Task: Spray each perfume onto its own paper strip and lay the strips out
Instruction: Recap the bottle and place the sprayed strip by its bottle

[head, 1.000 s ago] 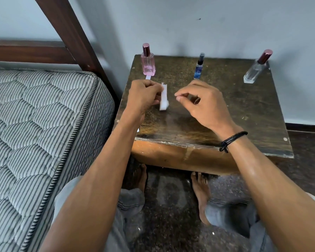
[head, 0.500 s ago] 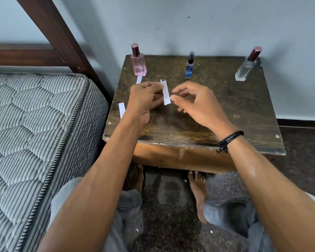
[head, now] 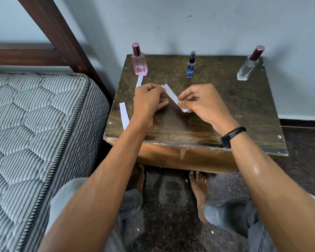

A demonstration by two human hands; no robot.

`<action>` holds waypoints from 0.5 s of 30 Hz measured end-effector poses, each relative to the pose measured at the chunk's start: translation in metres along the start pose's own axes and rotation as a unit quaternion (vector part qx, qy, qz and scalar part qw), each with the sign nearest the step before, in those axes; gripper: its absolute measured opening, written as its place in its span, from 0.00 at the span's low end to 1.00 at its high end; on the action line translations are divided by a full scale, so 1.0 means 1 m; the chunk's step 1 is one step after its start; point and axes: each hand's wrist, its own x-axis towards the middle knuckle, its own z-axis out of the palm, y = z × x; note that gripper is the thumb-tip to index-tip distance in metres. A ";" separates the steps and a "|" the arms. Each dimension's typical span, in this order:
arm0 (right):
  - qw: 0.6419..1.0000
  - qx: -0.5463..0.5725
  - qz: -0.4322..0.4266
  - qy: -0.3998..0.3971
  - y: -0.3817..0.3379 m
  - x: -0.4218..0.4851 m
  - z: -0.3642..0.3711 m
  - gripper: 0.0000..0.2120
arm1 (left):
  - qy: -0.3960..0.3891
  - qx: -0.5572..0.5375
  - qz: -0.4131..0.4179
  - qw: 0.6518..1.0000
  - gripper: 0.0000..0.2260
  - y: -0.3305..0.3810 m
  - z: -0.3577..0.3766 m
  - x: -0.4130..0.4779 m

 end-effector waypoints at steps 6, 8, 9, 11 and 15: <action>0.993 -0.121 -0.006 -0.010 0.001 -0.002 0.003 0.06 | 0.046 0.270 0.085 0.958 0.06 -0.005 0.002 -0.001; 0.990 -0.144 -0.008 -0.010 0.000 -0.003 0.003 0.05 | 0.050 0.302 0.099 0.947 0.07 -0.003 0.002 -0.001; 0.988 -0.153 -0.007 -0.010 0.000 -0.003 0.003 0.05 | 0.054 0.312 0.103 0.943 0.07 -0.003 0.002 -0.001; 0.985 -0.170 -0.003 -0.011 0.001 -0.003 0.002 0.06 | 0.059 0.326 0.107 0.937 0.07 -0.003 0.002 0.001; 0.981 -0.191 -0.007 -0.017 0.002 -0.003 0.004 0.06 | 0.061 0.346 0.119 0.929 0.07 -0.005 0.002 0.002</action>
